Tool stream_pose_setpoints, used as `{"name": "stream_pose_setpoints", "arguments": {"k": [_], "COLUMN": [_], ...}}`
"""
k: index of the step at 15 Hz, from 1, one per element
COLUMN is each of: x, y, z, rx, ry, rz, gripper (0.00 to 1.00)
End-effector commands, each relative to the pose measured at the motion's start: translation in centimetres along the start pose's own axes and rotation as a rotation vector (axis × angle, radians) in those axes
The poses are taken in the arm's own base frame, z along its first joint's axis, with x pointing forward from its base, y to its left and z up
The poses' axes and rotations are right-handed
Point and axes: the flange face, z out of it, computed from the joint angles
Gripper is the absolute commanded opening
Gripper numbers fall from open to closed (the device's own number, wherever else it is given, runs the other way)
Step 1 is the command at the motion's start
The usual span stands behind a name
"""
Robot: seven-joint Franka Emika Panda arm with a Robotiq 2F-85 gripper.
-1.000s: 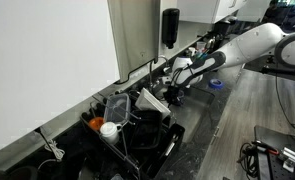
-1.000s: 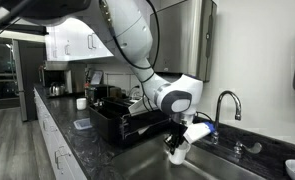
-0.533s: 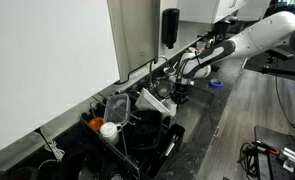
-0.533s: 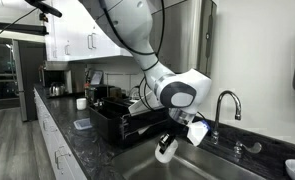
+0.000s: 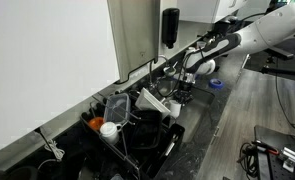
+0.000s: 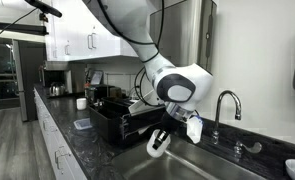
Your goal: Take the white cup out of the sink and hang it on the cup hanger
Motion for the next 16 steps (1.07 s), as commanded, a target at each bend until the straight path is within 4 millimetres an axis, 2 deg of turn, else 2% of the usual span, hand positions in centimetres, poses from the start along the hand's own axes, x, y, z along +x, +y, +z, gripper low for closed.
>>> {"name": "stream_pose_setpoints", "arguments": {"k": [1, 6, 16], "x": [1.2, 1.3, 2.4], "y": [-1.3, -2.2, -1.9], "z": [-1.6, -1.8, -1.3], "rx": [-0.009, 0.023, 0.083], "ry": [0.051, 0.072, 0.060], "rz": [-0.085, -0.173, -0.247], "gripper": [0.02, 0.02, 0.02]}}
